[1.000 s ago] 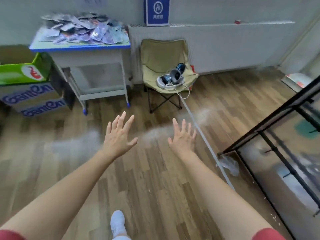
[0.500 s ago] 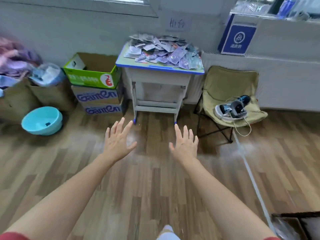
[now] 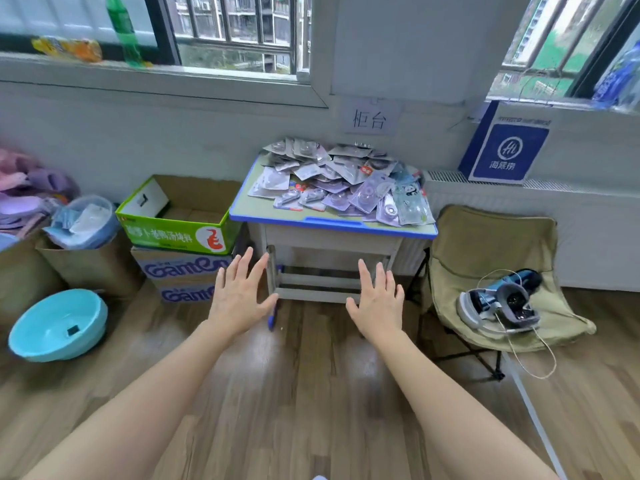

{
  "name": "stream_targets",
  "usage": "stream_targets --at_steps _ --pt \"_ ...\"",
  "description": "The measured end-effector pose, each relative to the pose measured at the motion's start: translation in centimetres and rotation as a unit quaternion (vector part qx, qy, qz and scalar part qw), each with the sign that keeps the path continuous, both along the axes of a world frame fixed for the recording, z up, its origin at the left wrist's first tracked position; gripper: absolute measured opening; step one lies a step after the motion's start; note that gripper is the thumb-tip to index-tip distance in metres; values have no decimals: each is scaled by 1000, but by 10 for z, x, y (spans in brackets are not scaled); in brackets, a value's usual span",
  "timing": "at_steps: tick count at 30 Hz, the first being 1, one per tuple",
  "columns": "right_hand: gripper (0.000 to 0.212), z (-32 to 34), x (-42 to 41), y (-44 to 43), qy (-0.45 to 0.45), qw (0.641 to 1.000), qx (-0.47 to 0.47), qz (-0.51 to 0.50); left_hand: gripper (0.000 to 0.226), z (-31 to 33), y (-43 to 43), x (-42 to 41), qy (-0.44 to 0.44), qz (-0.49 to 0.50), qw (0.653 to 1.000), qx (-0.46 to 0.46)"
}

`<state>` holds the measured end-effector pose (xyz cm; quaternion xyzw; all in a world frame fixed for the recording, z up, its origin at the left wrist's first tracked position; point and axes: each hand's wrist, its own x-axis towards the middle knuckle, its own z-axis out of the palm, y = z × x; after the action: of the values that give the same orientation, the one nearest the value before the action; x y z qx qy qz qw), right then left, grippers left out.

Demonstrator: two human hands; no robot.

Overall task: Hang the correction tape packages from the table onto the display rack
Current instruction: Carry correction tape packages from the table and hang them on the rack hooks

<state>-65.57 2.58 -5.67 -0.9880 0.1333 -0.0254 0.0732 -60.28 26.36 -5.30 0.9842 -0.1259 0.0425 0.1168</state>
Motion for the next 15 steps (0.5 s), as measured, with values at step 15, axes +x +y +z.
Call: stream_targets --at_steps 15 --pt "73 -3 288 -58 16 999 27 -28 78 0 -54 297 12 -17 1000 11"
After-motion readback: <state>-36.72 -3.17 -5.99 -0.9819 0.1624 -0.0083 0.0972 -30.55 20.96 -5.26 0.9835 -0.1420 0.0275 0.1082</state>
